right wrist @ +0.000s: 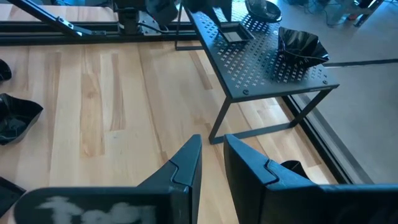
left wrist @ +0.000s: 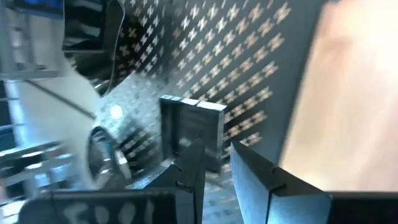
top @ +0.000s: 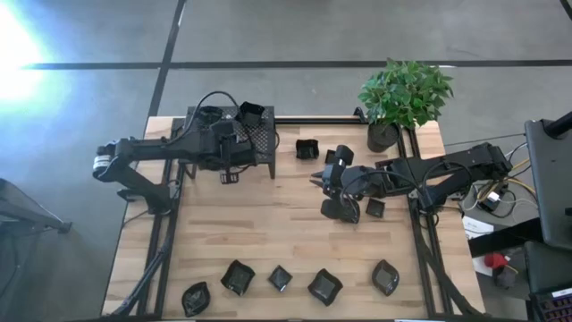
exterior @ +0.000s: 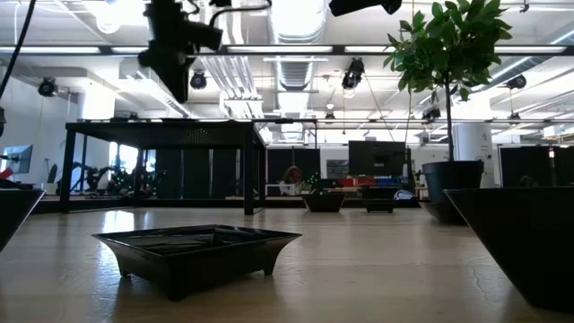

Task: Pick & Place Mini shaped plates
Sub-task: Stack the distorted square plate on top of the distorted square plate on the shelf

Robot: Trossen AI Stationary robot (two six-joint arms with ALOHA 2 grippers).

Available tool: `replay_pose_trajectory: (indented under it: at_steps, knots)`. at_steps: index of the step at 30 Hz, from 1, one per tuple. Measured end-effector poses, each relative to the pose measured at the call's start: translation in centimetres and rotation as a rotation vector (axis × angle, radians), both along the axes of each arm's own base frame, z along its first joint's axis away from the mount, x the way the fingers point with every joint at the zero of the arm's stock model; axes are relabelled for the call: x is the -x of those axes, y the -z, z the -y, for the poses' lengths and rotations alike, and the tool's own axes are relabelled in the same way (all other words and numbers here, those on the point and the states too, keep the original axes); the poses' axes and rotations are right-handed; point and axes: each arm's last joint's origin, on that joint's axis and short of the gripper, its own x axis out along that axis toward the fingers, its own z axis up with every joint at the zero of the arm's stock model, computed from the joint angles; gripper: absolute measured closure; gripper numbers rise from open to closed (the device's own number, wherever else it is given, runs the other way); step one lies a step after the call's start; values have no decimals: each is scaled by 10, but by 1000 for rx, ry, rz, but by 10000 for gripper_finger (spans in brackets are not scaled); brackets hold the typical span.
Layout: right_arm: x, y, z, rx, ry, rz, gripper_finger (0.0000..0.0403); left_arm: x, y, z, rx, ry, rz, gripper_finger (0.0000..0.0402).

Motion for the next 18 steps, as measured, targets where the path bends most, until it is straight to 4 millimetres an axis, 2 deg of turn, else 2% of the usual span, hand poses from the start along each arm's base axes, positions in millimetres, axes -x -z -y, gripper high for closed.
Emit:
replay_pose_trajectory:
  at_steps: [7, 18]
  knots:
    - [0, 0, 0, 1, 0, -3, 339, 5, -13, 26, 196, 26, 139, 328]
    - [0, 1, 0, 7, -4, -9, 339, 16, -16, 103, 347, 19, 275, 328]
